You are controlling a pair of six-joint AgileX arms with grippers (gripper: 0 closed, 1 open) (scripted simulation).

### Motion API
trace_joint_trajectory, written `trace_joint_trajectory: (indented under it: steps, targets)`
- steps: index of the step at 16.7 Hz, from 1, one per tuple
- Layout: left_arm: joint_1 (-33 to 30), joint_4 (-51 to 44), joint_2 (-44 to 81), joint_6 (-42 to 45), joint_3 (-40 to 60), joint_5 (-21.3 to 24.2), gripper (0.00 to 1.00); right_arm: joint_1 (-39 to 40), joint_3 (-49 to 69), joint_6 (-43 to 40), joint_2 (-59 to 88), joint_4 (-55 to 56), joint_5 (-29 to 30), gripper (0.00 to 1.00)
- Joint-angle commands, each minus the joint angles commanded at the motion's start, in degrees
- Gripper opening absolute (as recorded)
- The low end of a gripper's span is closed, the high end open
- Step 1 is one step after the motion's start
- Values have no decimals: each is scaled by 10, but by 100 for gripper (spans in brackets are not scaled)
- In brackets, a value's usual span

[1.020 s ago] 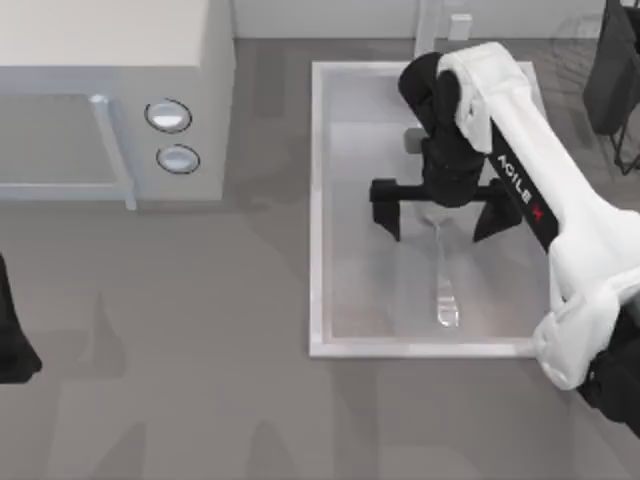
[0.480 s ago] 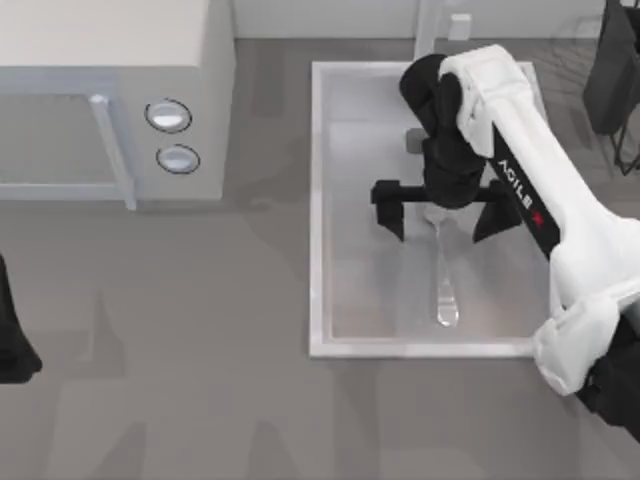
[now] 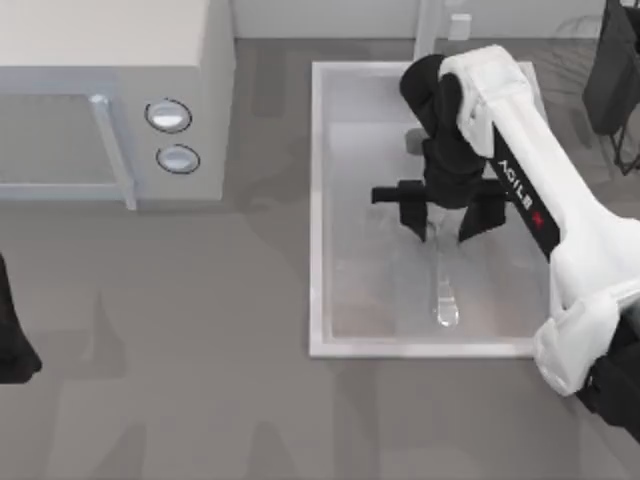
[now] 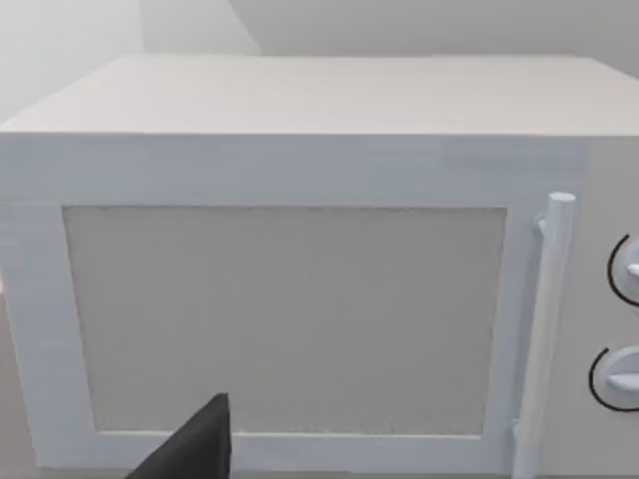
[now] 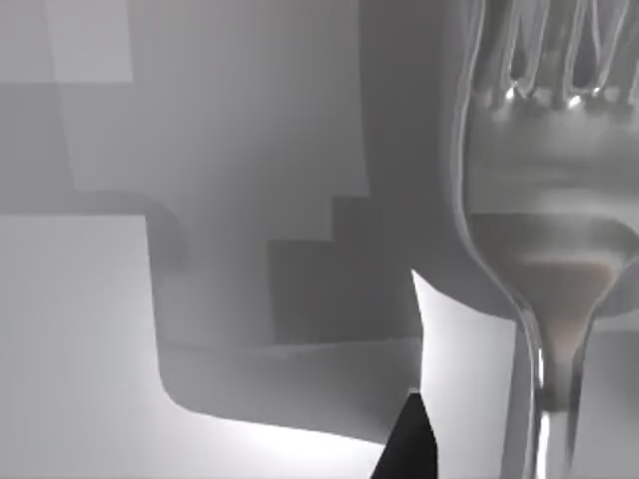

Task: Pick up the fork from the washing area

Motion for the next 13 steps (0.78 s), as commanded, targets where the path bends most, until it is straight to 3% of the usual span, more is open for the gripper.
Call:
trace_joint_trajectory:
  steps: [2, 3, 13]
  targets:
    - [0, 0, 0, 0, 0, 0, 100, 0, 0, 0, 0, 0, 0, 2]
    - [0, 0, 0, 0, 0, 0, 100, 0, 0, 0, 0, 0, 0, 0]
    - [0, 0, 0, 0, 0, 0, 100, -2, -6, -6, -34, -2, 10, 0]
